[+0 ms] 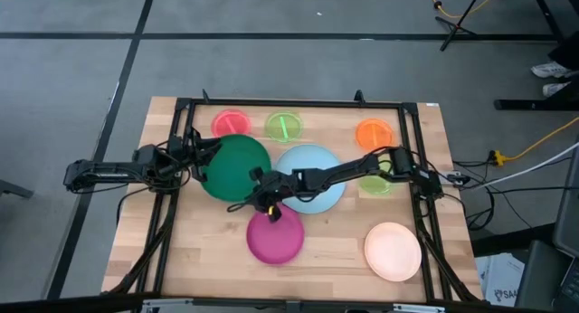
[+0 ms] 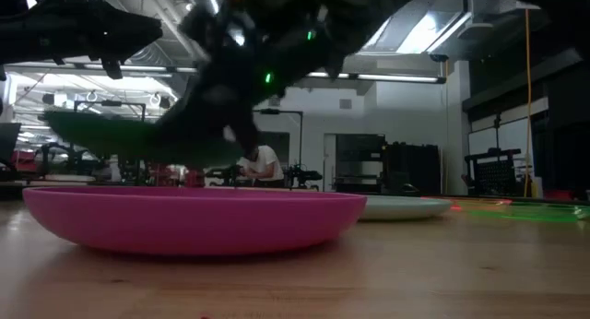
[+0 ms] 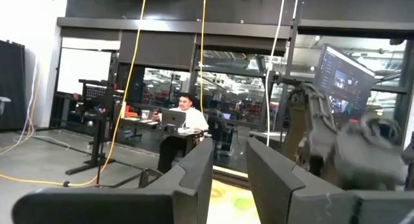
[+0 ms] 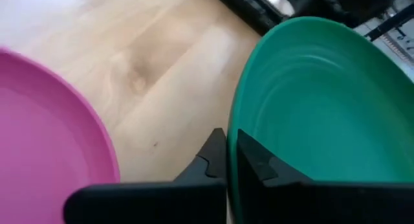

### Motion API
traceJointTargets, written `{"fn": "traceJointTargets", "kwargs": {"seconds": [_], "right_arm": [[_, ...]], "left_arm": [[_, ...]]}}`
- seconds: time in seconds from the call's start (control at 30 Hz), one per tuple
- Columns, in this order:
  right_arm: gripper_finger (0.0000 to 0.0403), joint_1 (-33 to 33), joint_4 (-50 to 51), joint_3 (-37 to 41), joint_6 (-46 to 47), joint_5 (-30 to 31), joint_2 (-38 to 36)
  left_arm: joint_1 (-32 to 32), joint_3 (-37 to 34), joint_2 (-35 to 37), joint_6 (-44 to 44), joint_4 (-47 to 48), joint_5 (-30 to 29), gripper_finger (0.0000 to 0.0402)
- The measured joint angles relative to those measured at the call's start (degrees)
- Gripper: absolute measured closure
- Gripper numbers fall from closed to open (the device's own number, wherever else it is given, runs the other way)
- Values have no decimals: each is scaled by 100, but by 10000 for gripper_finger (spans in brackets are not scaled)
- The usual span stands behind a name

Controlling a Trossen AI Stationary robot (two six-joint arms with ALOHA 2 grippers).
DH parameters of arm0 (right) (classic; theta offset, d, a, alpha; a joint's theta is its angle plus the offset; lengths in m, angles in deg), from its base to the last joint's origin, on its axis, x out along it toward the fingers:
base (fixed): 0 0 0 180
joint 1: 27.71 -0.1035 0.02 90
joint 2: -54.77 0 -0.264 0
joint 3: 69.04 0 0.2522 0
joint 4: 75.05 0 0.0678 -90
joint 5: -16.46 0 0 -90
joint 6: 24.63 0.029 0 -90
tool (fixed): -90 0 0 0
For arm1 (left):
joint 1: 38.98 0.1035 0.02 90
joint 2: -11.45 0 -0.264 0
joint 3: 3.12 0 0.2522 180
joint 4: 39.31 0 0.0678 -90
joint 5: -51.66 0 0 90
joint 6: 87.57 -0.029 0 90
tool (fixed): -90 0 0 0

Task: Stack plastic plates
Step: Stack the green plate on the light blue plate

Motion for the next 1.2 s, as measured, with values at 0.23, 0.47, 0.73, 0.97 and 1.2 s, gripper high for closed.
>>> {"fn": "traceJointTargets", "kwargs": {"seconds": [0.23,0.47,0.73,0.97,1.2], "right_arm": [[401,-65,655,401,60,610,-897],[402,-128,299,1904,679,871,-2132],[402,-268,38,3399,1444,1023,-2884],[402,-247,-492,4199,1929,935,-2882],[402,-421,-498,4406,2348,934,-2929]], "left_arm": [[0,0,0,114,10,31,315],[5,0,0,85,-50,47,315],[5,0,-14,-221,-104,-101,315],[5,6,-319,-401,-315,-161,316],[5,61,-579,-672,-811,-21,316]]}}
